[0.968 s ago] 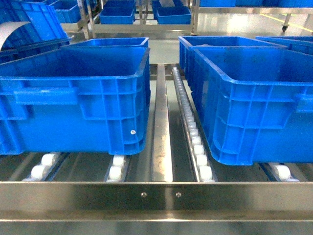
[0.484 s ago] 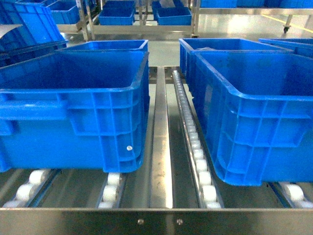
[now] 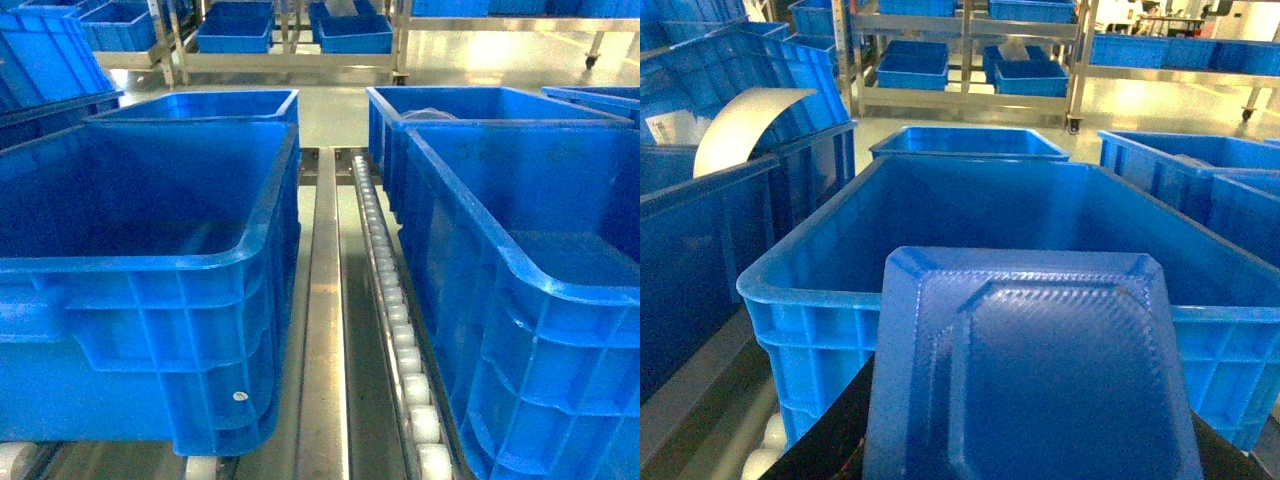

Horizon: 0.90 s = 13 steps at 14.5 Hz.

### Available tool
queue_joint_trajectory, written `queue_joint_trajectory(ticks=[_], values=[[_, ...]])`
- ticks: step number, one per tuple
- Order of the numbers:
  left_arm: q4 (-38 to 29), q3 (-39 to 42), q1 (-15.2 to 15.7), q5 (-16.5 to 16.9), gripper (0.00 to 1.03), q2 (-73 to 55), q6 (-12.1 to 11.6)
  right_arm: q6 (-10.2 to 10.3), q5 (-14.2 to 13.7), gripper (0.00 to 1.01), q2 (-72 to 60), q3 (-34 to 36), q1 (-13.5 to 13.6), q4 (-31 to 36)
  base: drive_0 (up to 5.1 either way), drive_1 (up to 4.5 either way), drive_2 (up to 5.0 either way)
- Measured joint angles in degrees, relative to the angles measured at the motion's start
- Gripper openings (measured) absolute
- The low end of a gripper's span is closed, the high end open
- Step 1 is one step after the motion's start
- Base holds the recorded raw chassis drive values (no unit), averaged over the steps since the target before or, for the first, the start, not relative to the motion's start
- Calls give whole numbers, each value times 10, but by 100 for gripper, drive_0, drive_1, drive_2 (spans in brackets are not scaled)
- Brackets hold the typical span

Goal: Sort blue parts and orange caps into right shelf containers

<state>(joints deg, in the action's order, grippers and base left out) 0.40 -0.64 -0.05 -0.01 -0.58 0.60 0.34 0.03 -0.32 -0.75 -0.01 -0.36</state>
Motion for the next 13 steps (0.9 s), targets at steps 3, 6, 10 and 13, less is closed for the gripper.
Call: queue_joint_trajectory(ticks=[3,6,10,13], values=[[0,0,0,0,42,0,0,0,0,45,0,0,0,0,0,0,0],[0,0,0,0,42,0,0,0,0,45,0,0,0,0,0,0,0],[0,0,0,0,42,0,0,0,0,45,0,0,0,0,0,0,0],[0,0,0,0,42,0,0,0,0,45,0,0,0,0,0,0,0]])
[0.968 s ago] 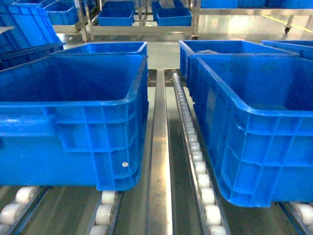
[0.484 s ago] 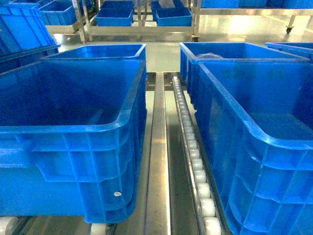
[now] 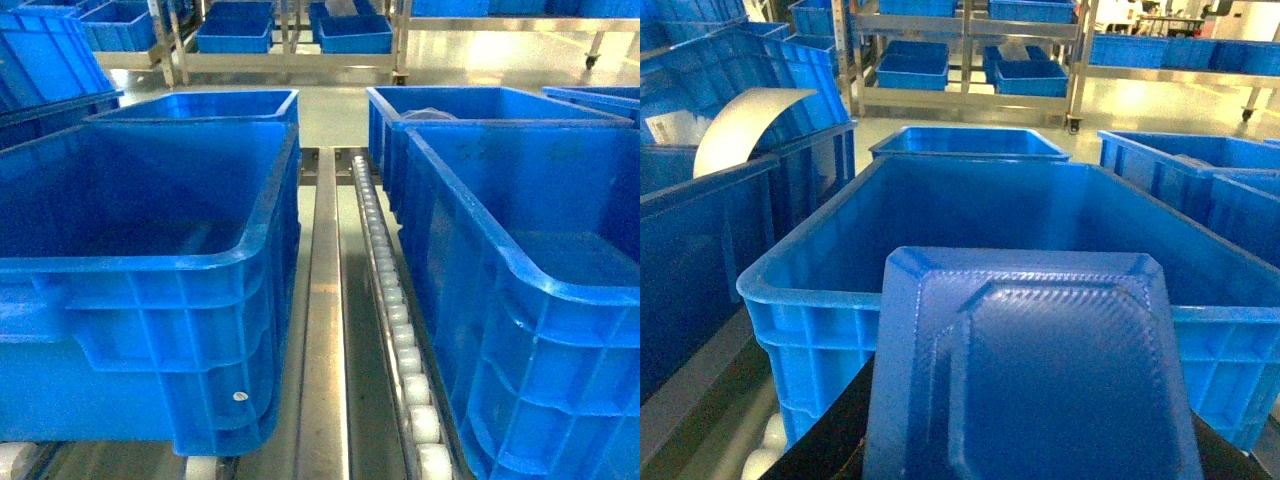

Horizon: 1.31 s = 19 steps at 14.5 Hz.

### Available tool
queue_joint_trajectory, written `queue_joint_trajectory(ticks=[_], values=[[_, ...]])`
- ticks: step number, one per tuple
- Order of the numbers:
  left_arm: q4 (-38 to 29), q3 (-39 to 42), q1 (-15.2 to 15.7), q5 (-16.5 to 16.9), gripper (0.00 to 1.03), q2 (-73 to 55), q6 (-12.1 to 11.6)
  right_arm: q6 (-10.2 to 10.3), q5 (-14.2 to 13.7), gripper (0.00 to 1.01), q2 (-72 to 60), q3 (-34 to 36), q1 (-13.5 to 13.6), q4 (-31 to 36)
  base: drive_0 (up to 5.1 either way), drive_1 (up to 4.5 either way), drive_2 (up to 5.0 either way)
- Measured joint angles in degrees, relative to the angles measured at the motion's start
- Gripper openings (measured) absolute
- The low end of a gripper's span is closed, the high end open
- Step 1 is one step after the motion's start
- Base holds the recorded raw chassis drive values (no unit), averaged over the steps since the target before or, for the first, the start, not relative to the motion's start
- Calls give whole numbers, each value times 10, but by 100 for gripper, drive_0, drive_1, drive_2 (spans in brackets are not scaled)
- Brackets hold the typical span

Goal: Sort blue parts and orange caps into right shelf containers

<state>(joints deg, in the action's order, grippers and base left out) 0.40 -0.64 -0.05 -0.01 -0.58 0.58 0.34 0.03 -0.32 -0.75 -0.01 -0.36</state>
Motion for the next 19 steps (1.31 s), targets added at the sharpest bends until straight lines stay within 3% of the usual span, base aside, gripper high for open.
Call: queue_joint_trajectory(ticks=[12,13,14,15,16,17,18,19], values=[[0,0,0,0,42,0,0,0,0,45,0,0,0,0,0,0,0],[-22,2,-8,-20,42,1,-3,-14,-37,45,-3,1,13,25,0,0,0],[-130,2,-47,-99,42,-18,-12,-44,-139,45,-20,0,77,113,0,0,0],[-221,1,-78,-144,42,-58,-24,-83,-202,45,-55,-3,132,166,0,0,0],[-317,-1,-75,-148,42,-162,-35,-102,-208,45,-140,-21,124,232,0,0,0],[-404,-15,-62,-135,42,-269,-39,-108,-186,45,-223,-56,107,289,0,0,0],[-529,-88,-41,-106,42,-441,-41,-104,-129,45,-364,-131,81,367,0,0,0],[-597,-170,-33,-90,42,-567,-41,-99,-99,45,-484,-195,66,401,0,0,0]])
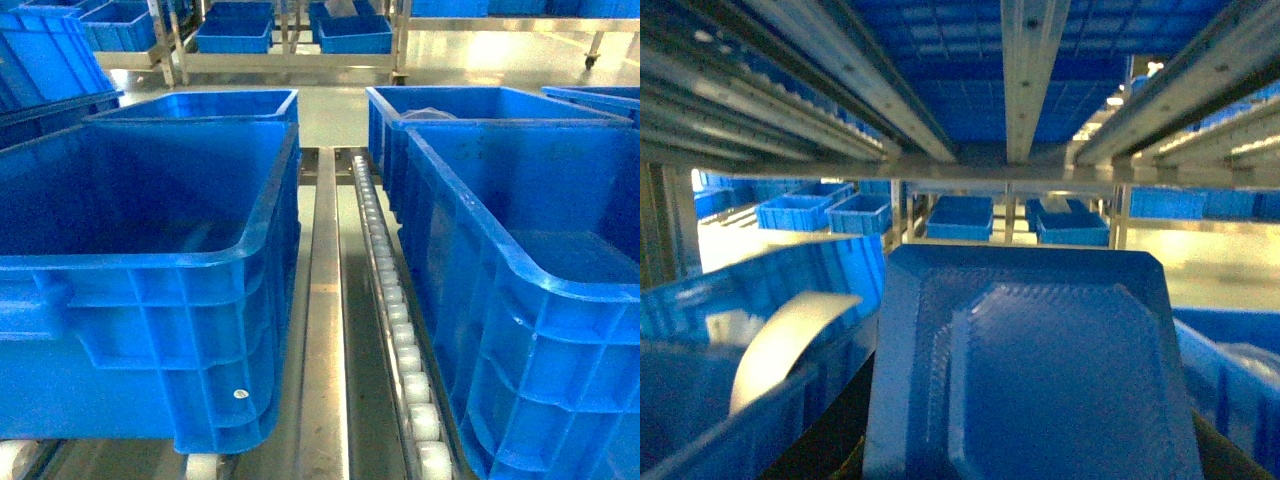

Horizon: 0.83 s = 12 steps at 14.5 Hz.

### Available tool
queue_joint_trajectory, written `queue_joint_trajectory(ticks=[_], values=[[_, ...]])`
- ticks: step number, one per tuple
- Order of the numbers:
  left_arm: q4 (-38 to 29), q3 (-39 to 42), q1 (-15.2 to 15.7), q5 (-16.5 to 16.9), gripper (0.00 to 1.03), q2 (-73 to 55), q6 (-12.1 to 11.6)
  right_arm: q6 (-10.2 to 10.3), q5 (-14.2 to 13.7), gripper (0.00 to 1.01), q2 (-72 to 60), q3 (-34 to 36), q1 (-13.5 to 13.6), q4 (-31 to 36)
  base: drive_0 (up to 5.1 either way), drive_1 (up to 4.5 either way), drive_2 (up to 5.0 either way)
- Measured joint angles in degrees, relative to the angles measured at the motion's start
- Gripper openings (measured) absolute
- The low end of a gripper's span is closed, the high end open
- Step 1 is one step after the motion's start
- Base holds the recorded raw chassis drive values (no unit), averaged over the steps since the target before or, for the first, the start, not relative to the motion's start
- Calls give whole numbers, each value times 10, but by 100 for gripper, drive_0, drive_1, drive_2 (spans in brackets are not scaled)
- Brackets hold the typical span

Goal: Sort blue parts and orange caps into right shelf containers

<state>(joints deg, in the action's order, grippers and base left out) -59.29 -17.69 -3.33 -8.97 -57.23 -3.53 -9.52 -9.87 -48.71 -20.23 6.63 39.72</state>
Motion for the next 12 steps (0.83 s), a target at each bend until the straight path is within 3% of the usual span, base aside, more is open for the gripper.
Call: queue_joint_trajectory(ticks=[2,3,4,6,7,8,9,10,12], values=[[2,-110,2,14,42,-178,8,6,5,45,-182,-81,-21,34,0,0,0],[5,-132,2,9,53,-247,18,13,2,45,-269,-96,-35,80,0,0,0],[2,-125,1,-6,64,-280,18,22,0,57,-305,-85,-37,104,0,0,0],[-7,-87,5,-26,96,-246,47,27,0,90,-299,-81,-37,115,0,0,0],[2,-87,6,-23,97,-246,49,31,0,100,-298,-81,-37,114,0,0,0],[53,-71,28,51,84,-222,45,56,66,87,-287,-70,-58,101,0,0,0],[52,-38,34,78,73,-194,45,71,89,76,-263,-41,-68,105,0,0,0],[51,-12,34,84,61,-164,45,80,92,65,-234,-11,-68,109,0,0,0],[57,43,33,90,31,-104,45,86,99,32,-175,52,-66,110,0,0,0]])
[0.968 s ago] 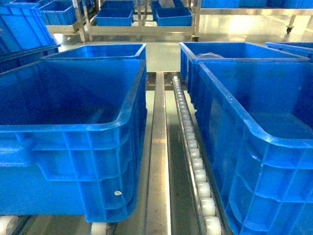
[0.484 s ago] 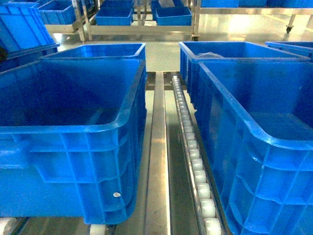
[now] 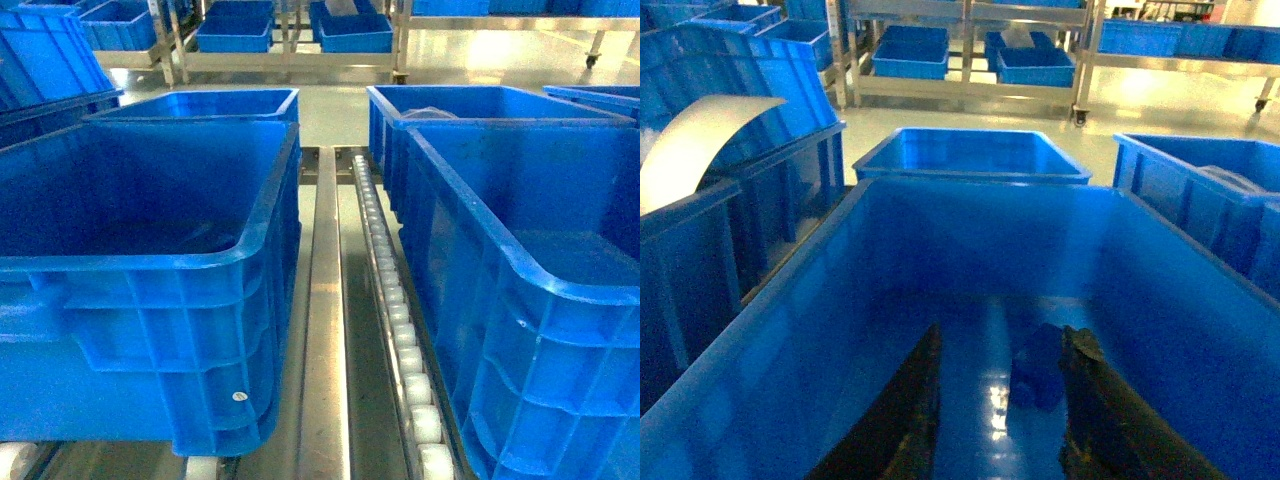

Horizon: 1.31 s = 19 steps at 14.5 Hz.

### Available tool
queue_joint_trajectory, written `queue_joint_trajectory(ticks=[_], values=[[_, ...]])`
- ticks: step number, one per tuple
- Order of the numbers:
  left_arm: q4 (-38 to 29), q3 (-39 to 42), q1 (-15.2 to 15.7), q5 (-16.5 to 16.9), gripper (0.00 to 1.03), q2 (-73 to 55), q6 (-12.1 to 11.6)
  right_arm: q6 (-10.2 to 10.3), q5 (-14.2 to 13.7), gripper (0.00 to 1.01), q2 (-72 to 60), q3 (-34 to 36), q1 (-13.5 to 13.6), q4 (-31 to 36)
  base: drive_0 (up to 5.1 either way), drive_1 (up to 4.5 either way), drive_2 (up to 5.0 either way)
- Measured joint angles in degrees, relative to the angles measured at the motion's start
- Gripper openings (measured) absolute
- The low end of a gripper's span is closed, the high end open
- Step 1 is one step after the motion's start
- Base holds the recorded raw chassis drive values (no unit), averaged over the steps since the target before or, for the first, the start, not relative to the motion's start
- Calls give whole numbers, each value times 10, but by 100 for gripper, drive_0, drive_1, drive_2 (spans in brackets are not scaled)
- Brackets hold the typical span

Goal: Sort blue parts and orange caps into right shelf containers

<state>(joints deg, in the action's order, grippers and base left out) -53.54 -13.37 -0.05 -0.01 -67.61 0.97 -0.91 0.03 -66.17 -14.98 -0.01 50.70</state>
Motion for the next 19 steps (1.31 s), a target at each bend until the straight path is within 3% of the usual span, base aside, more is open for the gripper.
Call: queue_joint_trajectory(ticks=[2,4,6,8,14,19], values=[[21,39,0,0,2,61,0,0,0,2,57,43,0,-15,0,0,0],[54,70,0,0,2,122,-1,3,0,3,114,75,0,-40,0,0,0],[46,107,0,0,2,149,-1,3,0,3,175,100,0,-76,0,0,0],[95,121,0,0,2,216,-1,3,0,3,199,129,0,-61,0,0,0],[251,127,0,0,2,388,-2,3,0,2,366,142,0,-216,0,0,0],[338,127,0,0,2,481,-2,3,0,2,461,143,0,-305,0,0,0]])
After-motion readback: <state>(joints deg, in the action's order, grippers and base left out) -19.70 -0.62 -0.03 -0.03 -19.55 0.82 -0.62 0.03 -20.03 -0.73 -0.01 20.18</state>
